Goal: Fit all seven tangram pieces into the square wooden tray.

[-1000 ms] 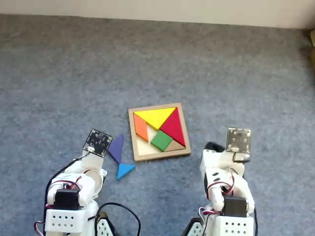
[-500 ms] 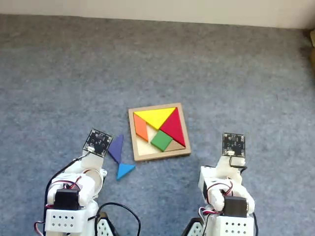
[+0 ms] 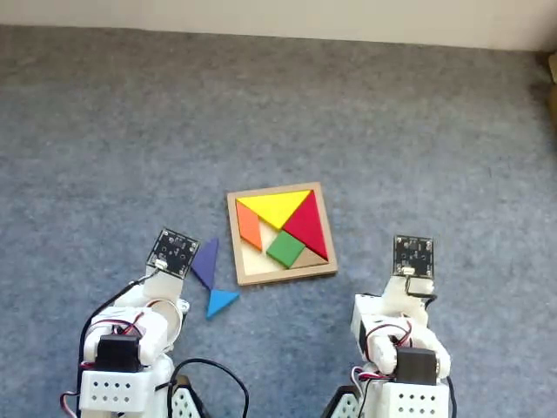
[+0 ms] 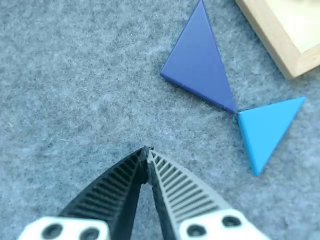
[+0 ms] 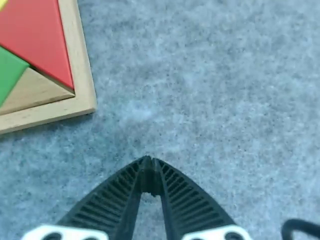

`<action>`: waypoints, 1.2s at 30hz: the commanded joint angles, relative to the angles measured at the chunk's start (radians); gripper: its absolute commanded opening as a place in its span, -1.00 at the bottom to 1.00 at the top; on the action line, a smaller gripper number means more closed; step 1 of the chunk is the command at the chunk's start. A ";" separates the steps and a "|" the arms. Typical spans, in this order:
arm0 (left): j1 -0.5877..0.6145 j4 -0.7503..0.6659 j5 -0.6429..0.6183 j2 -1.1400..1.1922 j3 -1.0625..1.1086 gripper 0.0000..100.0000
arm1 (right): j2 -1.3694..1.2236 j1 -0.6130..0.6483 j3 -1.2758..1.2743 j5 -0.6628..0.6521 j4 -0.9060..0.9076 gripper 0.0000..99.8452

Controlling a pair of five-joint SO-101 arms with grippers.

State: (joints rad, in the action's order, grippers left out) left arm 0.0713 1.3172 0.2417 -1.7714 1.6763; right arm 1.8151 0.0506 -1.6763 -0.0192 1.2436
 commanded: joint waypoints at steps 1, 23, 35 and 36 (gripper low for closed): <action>0.008 0.005 0.012 -0.050 0.019 -0.99 | 0.021 -0.010 -0.116 -0.006 0.007 -0.98; 0.061 0.003 0.014 -0.051 -0.030 -0.99 | 0.021 -0.010 -0.116 -0.008 0.007 -0.98; 0.251 -0.046 0.276 -0.044 -0.378 -0.97 | 0.021 -0.010 -0.116 -0.008 0.007 -0.98; 0.237 -0.043 0.296 -0.044 -0.390 -0.92 | 0.021 -0.010 -0.116 -0.008 0.007 -0.98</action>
State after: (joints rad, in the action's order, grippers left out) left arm 0.3107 1.2789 0.3997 -1.7714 1.3694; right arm 1.8151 0.0506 -1.6763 -0.0192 1.2436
